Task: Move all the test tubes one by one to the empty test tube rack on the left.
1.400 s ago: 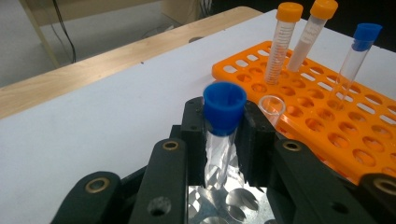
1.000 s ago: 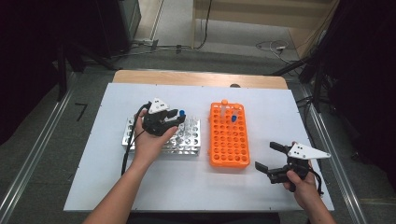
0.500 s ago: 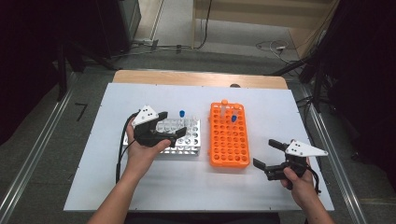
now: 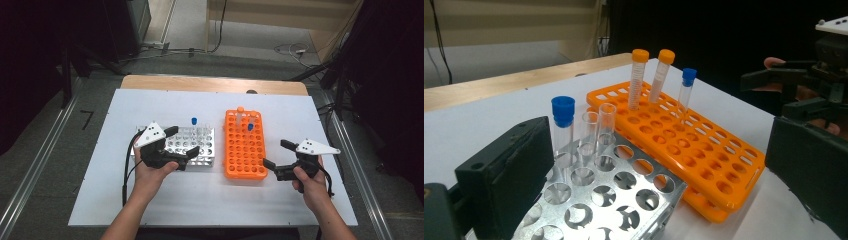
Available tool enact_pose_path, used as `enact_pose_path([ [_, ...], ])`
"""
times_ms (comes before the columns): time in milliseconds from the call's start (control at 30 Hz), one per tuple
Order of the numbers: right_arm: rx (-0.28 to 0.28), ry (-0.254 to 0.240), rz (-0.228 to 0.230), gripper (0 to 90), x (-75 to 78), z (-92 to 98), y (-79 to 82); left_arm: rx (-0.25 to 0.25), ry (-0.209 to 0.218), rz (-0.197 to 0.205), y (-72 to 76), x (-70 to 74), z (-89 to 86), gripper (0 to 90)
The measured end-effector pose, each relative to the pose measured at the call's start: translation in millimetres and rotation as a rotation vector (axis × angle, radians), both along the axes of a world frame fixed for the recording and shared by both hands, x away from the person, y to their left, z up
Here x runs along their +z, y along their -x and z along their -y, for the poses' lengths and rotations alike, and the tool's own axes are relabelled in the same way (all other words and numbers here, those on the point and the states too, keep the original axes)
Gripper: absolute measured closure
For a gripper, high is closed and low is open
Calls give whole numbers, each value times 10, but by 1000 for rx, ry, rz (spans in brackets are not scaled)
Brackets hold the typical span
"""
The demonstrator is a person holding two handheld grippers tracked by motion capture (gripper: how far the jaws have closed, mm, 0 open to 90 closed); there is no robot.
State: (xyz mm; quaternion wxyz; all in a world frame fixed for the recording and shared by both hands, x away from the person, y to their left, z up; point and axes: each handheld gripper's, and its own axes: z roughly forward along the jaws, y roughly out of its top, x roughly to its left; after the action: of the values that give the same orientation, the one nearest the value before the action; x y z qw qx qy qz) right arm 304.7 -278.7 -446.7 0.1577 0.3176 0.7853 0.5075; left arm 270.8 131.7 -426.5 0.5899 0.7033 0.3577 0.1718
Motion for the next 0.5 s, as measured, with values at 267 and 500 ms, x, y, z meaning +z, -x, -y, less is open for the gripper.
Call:
enact_pose_path([
  [267, 16, -2, -4, 0, 18, -186, -182, 2, 2, -5, 10, -39, 8, 0],
  [500, 27, 12, -14, 43, -74, -360, -352, -4, -5, -11, 6, -65, 42, 0],
])
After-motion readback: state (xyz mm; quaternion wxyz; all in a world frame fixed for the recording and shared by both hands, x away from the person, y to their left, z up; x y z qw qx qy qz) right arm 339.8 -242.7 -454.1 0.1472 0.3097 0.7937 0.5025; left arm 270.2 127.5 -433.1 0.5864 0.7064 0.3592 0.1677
